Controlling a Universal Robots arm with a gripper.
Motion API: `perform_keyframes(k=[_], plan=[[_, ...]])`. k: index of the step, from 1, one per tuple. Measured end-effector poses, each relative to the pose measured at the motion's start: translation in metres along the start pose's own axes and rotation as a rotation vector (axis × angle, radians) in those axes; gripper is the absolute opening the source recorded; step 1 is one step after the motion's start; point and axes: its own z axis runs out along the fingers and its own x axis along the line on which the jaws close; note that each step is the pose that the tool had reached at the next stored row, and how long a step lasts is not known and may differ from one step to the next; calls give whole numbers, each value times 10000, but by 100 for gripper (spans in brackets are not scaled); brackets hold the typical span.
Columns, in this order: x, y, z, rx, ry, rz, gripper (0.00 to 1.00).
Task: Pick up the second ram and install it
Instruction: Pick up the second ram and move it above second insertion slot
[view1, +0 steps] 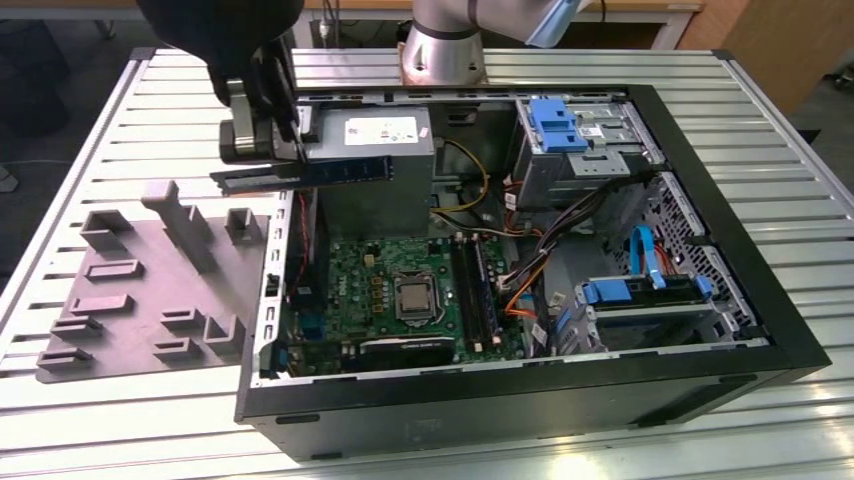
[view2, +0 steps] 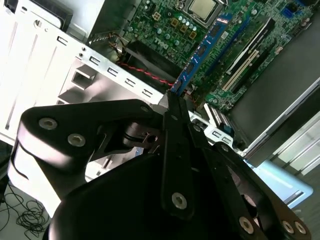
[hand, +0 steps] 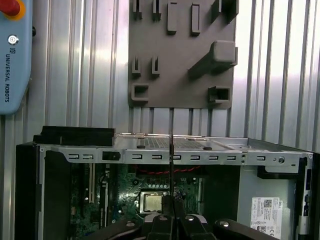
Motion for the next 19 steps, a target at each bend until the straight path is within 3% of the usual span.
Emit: perform_keyframes(k=[19], plan=[[14,-301,38,-65,-2,7,12]])
